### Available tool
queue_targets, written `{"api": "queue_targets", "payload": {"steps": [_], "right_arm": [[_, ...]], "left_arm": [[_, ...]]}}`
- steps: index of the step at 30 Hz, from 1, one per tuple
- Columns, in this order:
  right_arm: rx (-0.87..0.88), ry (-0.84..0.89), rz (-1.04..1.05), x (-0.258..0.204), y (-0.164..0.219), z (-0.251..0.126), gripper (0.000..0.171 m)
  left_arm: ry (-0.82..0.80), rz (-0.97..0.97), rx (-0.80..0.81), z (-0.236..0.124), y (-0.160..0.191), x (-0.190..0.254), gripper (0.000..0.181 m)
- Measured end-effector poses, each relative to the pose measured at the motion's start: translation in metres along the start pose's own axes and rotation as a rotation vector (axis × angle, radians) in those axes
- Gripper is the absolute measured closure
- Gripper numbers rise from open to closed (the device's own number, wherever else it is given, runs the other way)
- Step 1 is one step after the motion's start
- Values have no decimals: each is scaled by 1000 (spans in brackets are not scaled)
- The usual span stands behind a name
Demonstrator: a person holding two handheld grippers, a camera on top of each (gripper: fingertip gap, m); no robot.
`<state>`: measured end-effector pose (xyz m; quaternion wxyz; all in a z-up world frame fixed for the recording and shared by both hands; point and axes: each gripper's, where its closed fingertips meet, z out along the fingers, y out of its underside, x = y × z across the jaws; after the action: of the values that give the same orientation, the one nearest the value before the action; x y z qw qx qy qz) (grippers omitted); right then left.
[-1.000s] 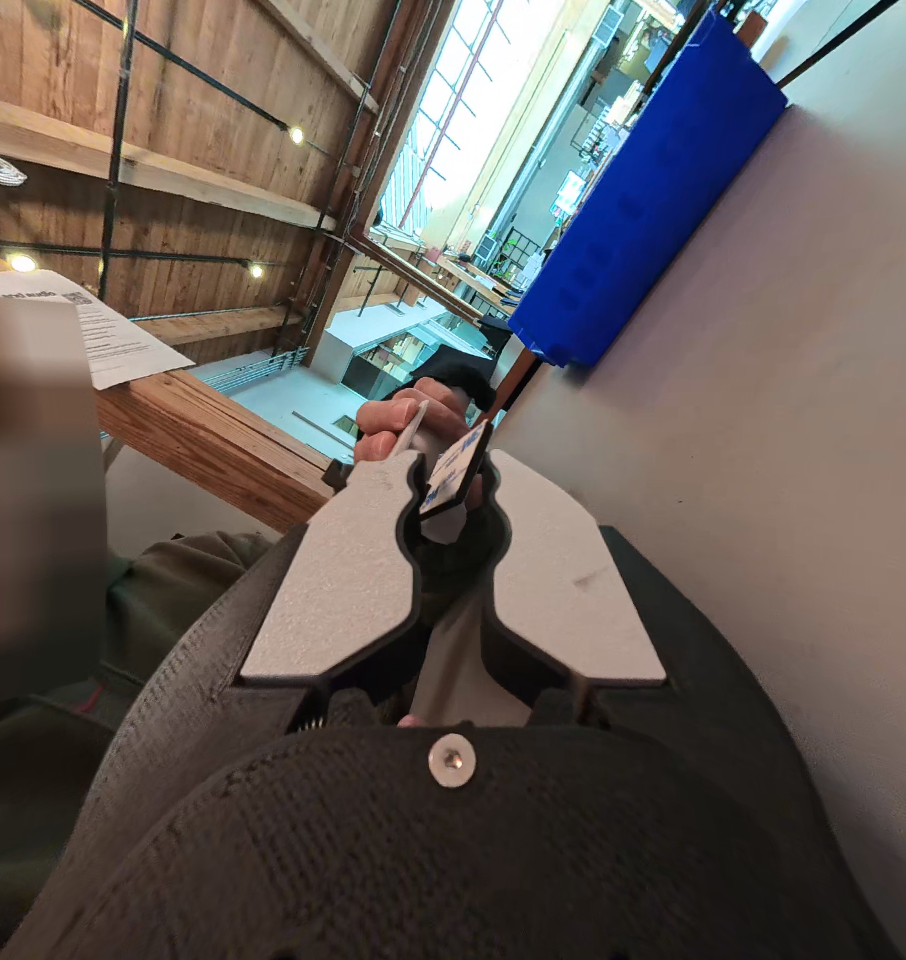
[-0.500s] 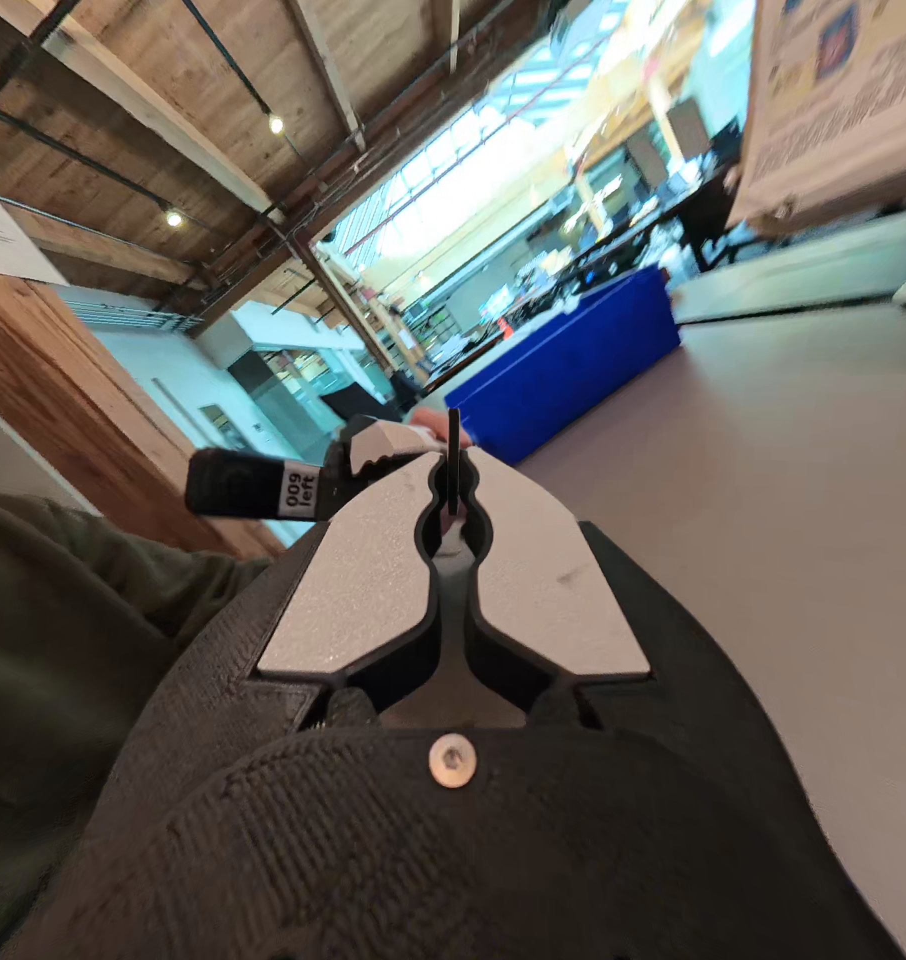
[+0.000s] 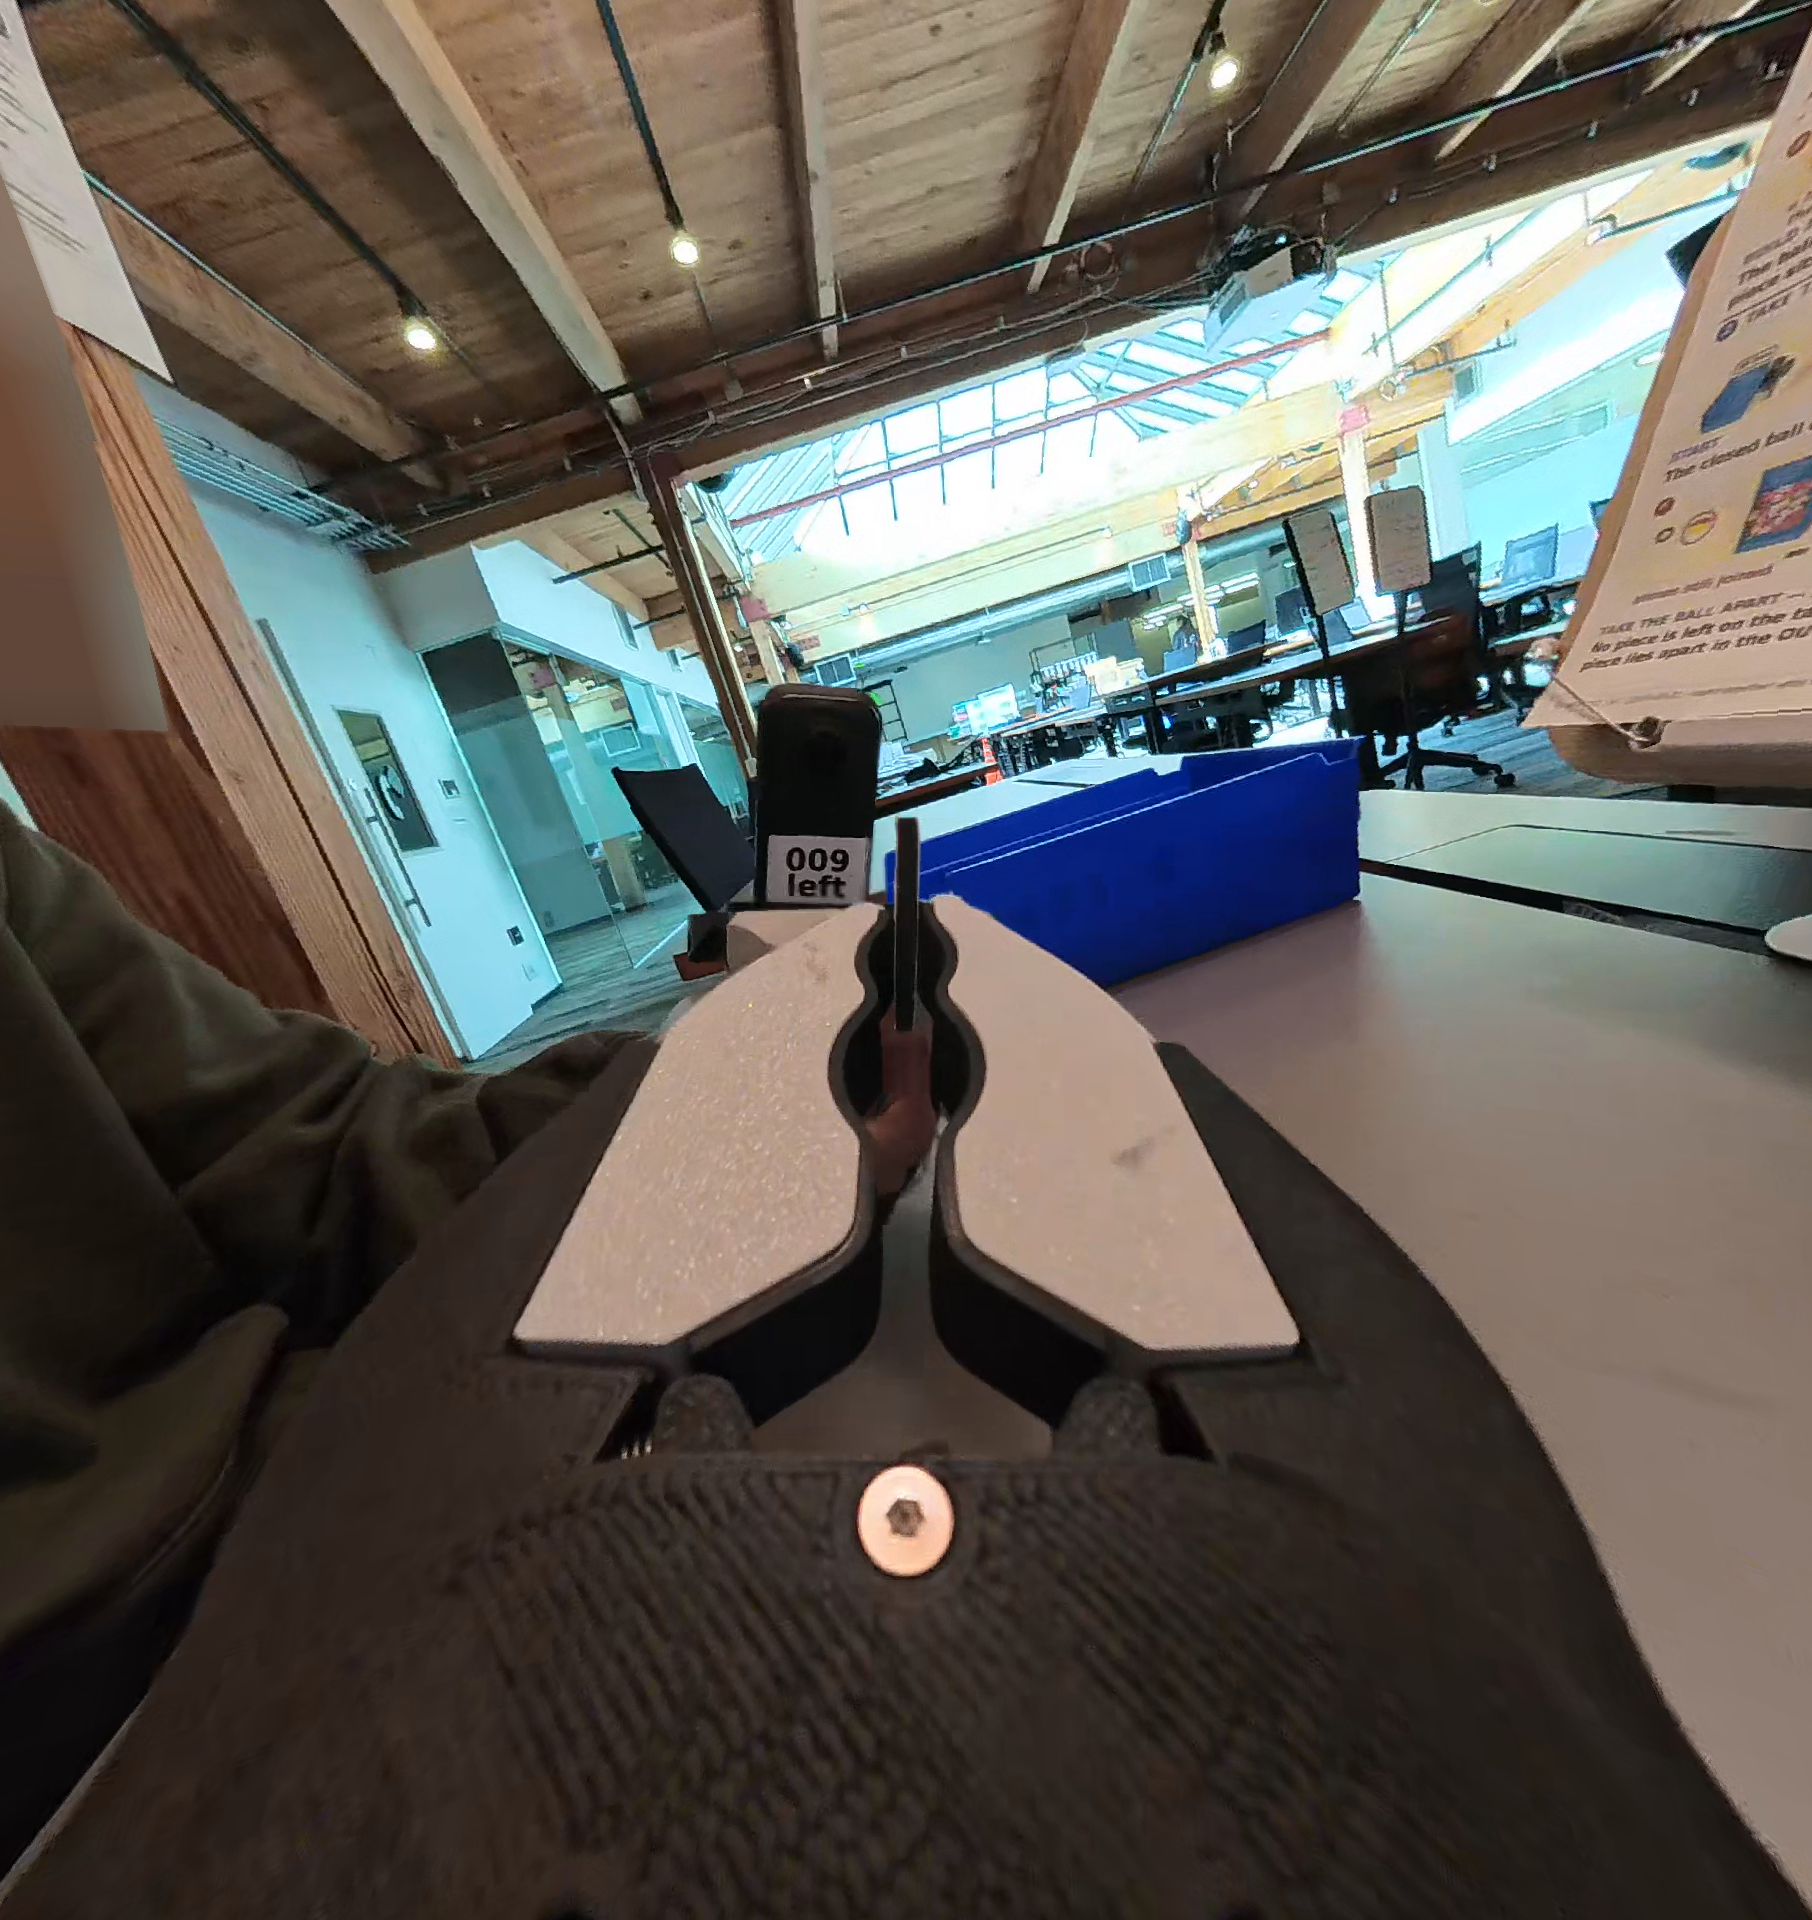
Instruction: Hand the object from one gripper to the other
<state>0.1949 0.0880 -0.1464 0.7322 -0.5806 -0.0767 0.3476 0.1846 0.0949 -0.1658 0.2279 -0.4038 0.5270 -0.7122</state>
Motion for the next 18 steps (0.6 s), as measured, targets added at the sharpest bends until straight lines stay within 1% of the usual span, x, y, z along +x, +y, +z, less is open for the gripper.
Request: {"api": "queue_targets", "payload": {"steps": [4,7,9,10,11,13,14,15,16,17,18], "right_arm": [[-29,-19,20,-3,9,5,167],[-53,-10,12,-2,12,6,167],[-85,48,43,7,16,5,160],[-89,74,71,12,17,2,152],[-89,86,117,16,18,0,139],[-94,72,266,20,22,-2,119],[-93,35,357,18,23,-2,113],[-89,-11,446,14,24,-2,114],[-87,-46,531,12,25,-2,116],[-84,-80,601,9,27,-2,116],[-87,-113,647,5,28,-1,119]], "left_arm": [[4,74,-14,1,3,4,175],[-33,176,-41,-1,3,1,176],[-100,311,-79,-2,5,-5,178],[-163,432,-100,-4,6,-11,178],[-241,596,-125,-7,4,-18,178],[-362,1022,-207,-13,1,-24,178],[-416,1249,-267,-15,1,-26,179],[-459,1449,-332,-17,2,-28,179],[-492,1599,-368,-16,2,-28,179],[-503,1690,-375,-14,3,-26,178],[-496,1742,-382,-12,4,-23,179]]}}
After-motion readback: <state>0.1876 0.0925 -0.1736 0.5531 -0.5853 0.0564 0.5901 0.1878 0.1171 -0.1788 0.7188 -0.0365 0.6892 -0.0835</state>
